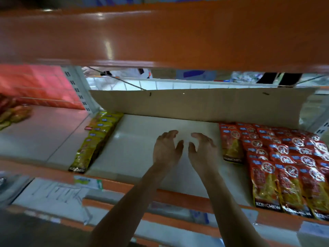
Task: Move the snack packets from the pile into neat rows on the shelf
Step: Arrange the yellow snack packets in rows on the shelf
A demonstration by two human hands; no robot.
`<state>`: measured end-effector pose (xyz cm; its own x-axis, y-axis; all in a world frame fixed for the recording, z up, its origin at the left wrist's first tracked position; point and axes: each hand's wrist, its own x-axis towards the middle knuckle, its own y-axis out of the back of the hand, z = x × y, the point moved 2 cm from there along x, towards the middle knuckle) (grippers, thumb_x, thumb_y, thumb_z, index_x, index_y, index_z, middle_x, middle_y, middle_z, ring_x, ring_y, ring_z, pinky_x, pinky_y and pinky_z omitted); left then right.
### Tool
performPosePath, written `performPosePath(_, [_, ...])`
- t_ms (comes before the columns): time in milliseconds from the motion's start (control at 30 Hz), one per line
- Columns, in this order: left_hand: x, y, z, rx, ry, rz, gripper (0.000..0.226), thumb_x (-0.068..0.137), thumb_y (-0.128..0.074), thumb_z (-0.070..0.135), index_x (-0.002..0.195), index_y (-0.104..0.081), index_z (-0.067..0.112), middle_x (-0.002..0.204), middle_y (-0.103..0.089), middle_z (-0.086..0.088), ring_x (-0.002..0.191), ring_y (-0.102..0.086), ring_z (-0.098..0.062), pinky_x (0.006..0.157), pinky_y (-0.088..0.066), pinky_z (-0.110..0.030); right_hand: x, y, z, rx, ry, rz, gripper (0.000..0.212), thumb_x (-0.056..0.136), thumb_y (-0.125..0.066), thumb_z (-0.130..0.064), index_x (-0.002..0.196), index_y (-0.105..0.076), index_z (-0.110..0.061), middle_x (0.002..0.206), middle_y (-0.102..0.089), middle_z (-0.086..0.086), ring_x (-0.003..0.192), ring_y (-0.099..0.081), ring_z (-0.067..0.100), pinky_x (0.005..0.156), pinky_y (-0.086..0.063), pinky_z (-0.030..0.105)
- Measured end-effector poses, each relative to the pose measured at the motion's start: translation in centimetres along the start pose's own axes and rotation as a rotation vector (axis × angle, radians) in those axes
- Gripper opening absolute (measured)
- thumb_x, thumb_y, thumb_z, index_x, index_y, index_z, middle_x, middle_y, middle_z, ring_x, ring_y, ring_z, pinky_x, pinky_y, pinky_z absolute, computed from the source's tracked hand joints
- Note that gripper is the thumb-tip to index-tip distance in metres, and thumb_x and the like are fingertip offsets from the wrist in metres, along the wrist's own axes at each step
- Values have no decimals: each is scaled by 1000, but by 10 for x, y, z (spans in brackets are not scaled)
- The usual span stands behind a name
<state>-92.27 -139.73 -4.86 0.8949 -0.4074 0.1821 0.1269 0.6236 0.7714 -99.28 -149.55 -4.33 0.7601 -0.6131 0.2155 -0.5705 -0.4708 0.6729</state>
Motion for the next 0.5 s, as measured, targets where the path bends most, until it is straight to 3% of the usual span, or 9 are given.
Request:
performPosePath(133, [-16, 58, -61, 85, -10, 90, 41, 92, -59, 27, 129, -57, 11, 123, -62, -10, 114, -55, -27, 94, -43, -33, -24, -56, -60, 4, 59, -96, 37, 93, -54, -17, 130, -55, -16, 133, -57, 1, 129, -42, 19, 105, -33, 25])
performPosePath(267, [-31, 115, -131, 150, 12, 200, 36, 85, -61, 23, 116, -65, 5, 105, -68, -17, 98, -62, -36, 81, -51, -39, -56, -115, -119, -3, 143, -172, 38, 91, -56, -14, 129, -57, -14, 132, -58, 3, 128, -43, 21, 105, -32, 26])
performPosePath(333, [-40, 141, -164, 192, 28, 227, 36, 82, -52, 29, 110, -67, 10, 99, -68, -13, 92, -61, -35, 76, -53, -37, -72, -142, -146, 14, 164, -193, 36, 88, -57, -11, 124, -61, -11, 126, -61, 7, 124, -47, 26, 103, -33, 29])
performPosePath(400, [-48, 165, -196, 245, 38, 217, 41, 81, -44, 33, 110, -66, 15, 102, -68, -8, 95, -59, -33, 80, -52, -38, -87, -170, -172, 7, 207, -220, 33, 84, -52, -15, 114, -65, -9, 115, -66, 12, 113, -54, 32, 97, -37, 33])
performPosePath(500, [-62, 201, -237, 219, 78, 257, 37, 82, -57, 25, 114, -66, 10, 109, -69, -11, 103, -59, -36, 88, -49, -40, -109, -205, -210, 31, 232, -236, 28, 83, -55, -16, 108, -67, -9, 106, -68, 14, 103, -58, 36, 86, -40, 36])
